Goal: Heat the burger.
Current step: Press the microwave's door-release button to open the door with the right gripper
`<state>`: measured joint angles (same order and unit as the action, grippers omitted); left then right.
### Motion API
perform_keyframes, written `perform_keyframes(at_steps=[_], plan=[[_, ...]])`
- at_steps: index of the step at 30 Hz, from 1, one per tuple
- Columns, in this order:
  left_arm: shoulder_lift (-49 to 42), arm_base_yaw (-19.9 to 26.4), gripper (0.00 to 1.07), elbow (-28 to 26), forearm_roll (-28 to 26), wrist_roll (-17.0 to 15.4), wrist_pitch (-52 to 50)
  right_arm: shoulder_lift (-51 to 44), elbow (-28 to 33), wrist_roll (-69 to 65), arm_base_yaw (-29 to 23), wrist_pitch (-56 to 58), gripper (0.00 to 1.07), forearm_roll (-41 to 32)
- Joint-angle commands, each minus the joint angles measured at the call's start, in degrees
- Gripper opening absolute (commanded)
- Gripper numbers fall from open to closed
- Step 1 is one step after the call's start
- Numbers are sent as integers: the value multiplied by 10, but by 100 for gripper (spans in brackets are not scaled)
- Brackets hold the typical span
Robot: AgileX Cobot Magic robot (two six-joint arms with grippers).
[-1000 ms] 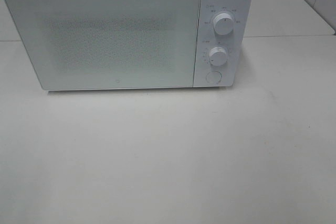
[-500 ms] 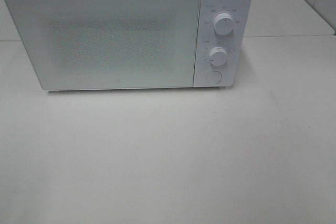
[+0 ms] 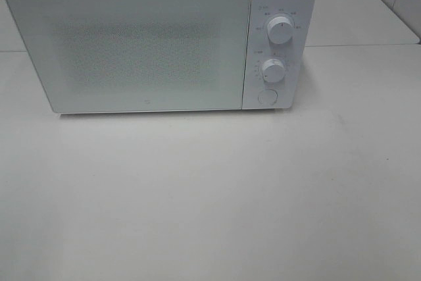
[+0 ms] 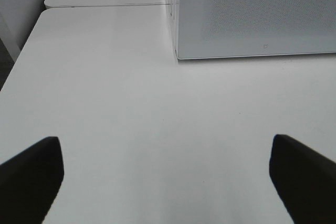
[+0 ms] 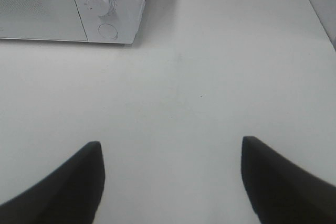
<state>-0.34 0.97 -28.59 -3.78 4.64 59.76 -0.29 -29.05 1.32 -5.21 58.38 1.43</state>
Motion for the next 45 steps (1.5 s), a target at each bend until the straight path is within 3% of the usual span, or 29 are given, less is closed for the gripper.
perform_keyframes(at_steps=[1, 23, 30, 45], plan=[[-10, -1, 100, 1, -3, -1, -2, -15, 2, -4, 5, -7, 71, 5], [-10, -1, 100, 1, -3, -1, -2, -13, -4, -4, 5, -9, 71, 5], [-10, -1, 100, 1, -3, -1, -2, 48, -39, -3, 5, -25, 71, 5], [-10, -1, 100, 1, -3, -1, -2, 198, -42, -3, 4, -154, 71, 4]])
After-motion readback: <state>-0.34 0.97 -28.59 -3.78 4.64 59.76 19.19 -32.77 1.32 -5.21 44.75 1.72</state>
